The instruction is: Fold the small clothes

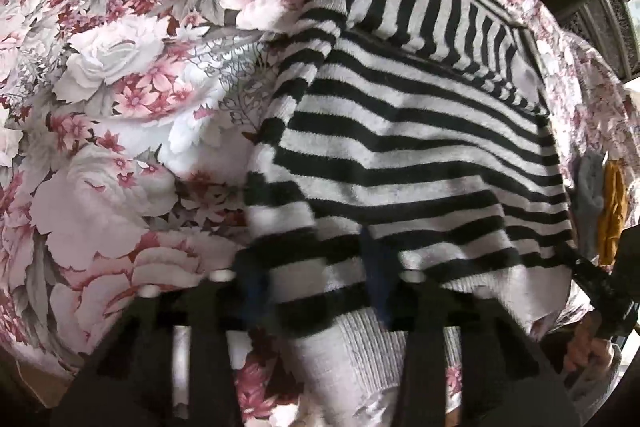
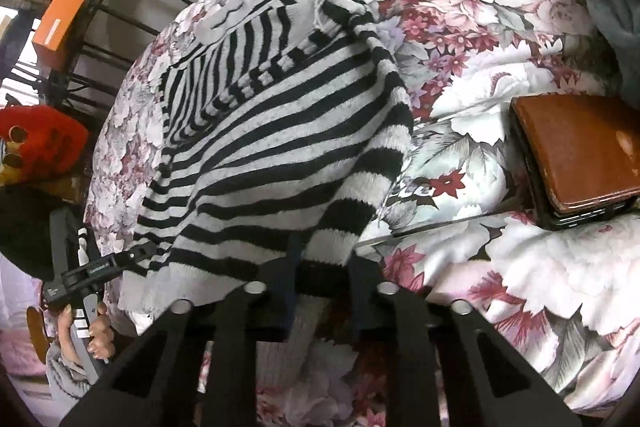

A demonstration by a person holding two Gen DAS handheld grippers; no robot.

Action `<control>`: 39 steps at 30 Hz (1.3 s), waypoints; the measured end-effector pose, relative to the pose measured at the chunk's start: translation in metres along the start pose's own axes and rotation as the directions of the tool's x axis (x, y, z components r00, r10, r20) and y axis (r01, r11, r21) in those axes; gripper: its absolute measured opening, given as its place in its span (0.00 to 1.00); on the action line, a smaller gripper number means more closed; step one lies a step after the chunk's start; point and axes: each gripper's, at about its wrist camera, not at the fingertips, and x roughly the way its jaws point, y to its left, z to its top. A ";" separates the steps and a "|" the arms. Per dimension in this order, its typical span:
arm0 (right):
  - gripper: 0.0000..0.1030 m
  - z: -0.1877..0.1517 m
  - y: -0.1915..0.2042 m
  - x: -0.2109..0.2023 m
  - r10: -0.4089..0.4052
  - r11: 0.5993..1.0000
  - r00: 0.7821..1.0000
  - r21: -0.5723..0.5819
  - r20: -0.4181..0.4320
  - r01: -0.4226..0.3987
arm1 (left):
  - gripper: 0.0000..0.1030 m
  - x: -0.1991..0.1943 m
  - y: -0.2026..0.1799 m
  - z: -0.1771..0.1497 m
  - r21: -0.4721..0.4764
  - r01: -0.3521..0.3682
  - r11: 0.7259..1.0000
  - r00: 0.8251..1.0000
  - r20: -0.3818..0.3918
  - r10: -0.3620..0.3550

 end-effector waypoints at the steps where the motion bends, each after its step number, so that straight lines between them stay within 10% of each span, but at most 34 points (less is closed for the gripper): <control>1: 0.14 0.001 0.000 -0.003 0.012 1.000 1.000 0.005 0.011 -0.012 | 0.13 -0.001 0.001 0.000 -0.008 0.023 1.000 1.000 -0.002 -0.023; 18: 0.13 0.032 -0.003 -0.033 0.214 0.964 0.967 0.130 0.136 -0.231 | 0.09 -0.040 -0.004 0.028 -0.020 0.195 0.981 0.972 0.139 -0.191; 39: 0.13 0.112 0.012 -0.023 0.205 0.962 0.964 0.147 0.171 -0.230 | 0.09 -0.058 -0.021 0.096 -0.003 0.192 0.981 0.948 0.258 -0.185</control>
